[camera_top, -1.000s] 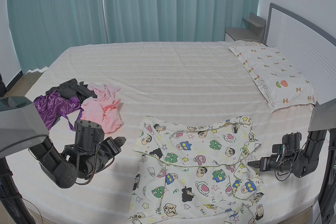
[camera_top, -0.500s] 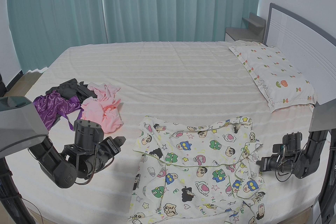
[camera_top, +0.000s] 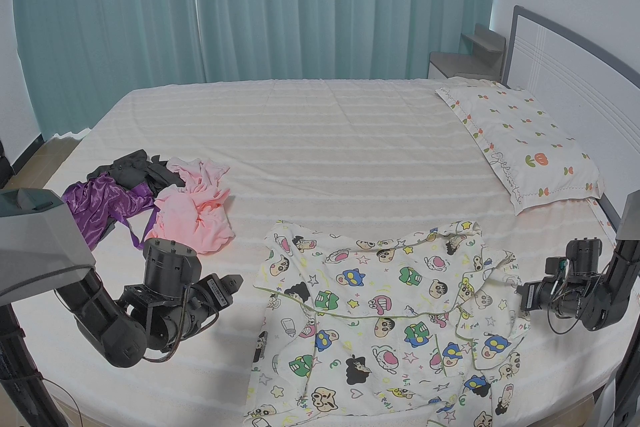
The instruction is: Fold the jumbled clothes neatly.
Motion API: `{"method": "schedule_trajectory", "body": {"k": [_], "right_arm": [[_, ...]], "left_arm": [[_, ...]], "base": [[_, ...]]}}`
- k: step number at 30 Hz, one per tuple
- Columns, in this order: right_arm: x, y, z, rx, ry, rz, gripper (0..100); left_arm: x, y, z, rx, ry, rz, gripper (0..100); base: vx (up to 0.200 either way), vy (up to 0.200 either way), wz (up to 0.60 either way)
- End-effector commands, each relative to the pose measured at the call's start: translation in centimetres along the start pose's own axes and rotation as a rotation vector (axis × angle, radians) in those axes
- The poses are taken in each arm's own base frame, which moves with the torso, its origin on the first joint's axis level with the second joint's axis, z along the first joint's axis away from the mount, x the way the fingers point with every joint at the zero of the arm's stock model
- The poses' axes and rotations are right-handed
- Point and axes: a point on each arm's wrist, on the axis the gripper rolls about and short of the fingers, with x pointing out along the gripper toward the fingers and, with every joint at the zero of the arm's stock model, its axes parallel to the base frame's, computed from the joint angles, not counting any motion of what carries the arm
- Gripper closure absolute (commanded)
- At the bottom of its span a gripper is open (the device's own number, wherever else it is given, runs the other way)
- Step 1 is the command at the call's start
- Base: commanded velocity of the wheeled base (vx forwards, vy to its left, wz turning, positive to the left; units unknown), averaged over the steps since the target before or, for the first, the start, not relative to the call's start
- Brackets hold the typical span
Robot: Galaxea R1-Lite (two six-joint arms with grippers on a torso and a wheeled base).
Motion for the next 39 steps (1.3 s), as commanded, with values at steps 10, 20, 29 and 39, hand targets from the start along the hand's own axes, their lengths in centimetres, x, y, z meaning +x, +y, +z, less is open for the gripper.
{"method": "schedule_trajectory", "body": {"k": [10,20,29,39], "right_arm": [[2.2,-3.7,1.0,0.043,-0.045,-0.099,100],[3.1,-6.0,1.4,0.084,-0.038,-0.145,100],[3.4,-6.5,1.1,0.106,-0.013,-0.15,0],[3.1,-6.3,1.4,0.136,-0.034,-0.14,0]], "left_arm": [[0.4,0.0,-1.5,0.026,0.054,0.005,0],[0.4,-0.4,-3.3,0.062,0.147,-0.035,0],[0.5,-0.9,-5.0,0.09,0.197,-0.046,0],[-0.6,-1.5,-7.0,0.066,0.315,-0.104,0]], "base": [[0.0,0.0,0.0],[0.0,0.0,0.0],[0.0,0.0,0.0],[0.0,0.0,0.0]]}}
